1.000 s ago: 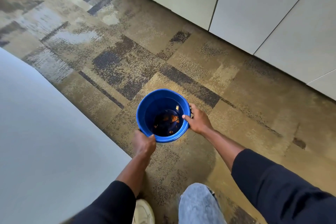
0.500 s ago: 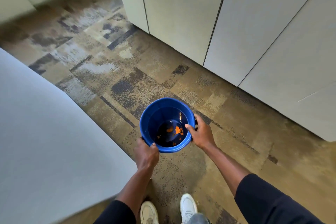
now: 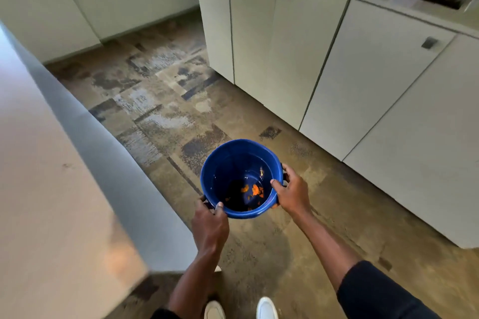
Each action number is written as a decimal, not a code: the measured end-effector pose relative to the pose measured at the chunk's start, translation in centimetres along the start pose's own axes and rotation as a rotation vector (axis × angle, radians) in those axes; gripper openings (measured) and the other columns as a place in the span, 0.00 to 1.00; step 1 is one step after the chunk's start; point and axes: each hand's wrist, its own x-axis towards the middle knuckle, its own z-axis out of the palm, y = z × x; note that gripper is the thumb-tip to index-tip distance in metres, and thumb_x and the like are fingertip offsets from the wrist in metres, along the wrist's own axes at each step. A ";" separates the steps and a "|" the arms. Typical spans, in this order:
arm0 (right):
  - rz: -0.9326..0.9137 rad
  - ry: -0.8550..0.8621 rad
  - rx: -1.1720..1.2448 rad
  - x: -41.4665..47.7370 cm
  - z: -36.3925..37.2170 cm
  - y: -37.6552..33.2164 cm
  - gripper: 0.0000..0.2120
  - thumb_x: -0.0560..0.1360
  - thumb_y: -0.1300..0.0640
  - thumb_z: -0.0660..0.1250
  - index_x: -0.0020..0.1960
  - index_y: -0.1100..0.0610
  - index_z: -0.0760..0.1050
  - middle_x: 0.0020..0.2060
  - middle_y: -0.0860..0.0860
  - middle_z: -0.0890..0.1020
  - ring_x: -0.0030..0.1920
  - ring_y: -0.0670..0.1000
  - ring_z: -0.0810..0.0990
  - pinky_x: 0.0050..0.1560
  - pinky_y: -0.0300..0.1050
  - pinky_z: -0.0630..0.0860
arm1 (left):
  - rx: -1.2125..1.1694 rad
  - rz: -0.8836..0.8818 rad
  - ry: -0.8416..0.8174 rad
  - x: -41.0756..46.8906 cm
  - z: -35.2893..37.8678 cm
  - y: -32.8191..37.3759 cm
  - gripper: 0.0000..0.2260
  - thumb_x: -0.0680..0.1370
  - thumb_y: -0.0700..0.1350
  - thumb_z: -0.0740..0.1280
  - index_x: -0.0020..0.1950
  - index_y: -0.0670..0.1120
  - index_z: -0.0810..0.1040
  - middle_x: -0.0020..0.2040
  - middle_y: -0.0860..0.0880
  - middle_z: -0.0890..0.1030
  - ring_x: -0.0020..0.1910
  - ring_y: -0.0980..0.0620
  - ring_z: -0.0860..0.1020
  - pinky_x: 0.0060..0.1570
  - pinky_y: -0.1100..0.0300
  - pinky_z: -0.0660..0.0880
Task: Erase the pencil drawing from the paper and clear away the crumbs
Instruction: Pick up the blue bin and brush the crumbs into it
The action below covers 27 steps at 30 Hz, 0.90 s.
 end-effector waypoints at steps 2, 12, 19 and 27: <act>-0.016 -0.003 0.035 -0.2 -0.2 -1.9 0.19 0.80 0.62 0.71 0.66 0.44 0.77 0.44 0.44 0.85 0.36 0.50 0.87 0.39 0.60 0.87 | -0.022 0.015 0.030 -0.6 -1.0 0.9 0.12 0.84 0.48 0.70 0.66 0.50 0.74 0.52 0.51 0.86 0.46 0.47 0.86 0.48 0.41 0.85; -0.094 -0.004 0.088 0.3 2.7 -8.2 0.22 0.78 0.63 0.72 0.71 0.51 0.79 0.47 0.50 0.86 0.37 0.54 0.89 0.36 0.58 0.87 | 0.157 0.145 0.223 -2.7 -4.6 5.1 0.33 0.77 0.52 0.77 0.74 0.43 0.65 0.63 0.47 0.76 0.59 0.48 0.77 0.55 0.52 0.80; -0.167 0.020 0.082 0.8 6.1 -12.2 0.20 0.78 0.62 0.73 0.69 0.55 0.80 0.49 0.51 0.87 0.43 0.47 0.87 0.37 0.35 0.82 | 0.194 0.306 0.304 -4.8 -6.5 12.5 0.42 0.77 0.55 0.75 0.83 0.40 0.58 0.84 0.39 0.57 0.84 0.42 0.57 0.83 0.46 0.61; -0.242 -0.046 0.103 0.1 11.0 -17.5 0.19 0.78 0.63 0.73 0.68 0.56 0.79 0.50 0.51 0.85 0.45 0.56 0.87 0.46 0.54 0.88 | 0.405 0.238 0.514 1.9 -18.1 15.1 0.44 0.77 0.68 0.69 0.79 0.39 0.60 0.82 0.36 0.59 0.82 0.36 0.58 0.82 0.43 0.58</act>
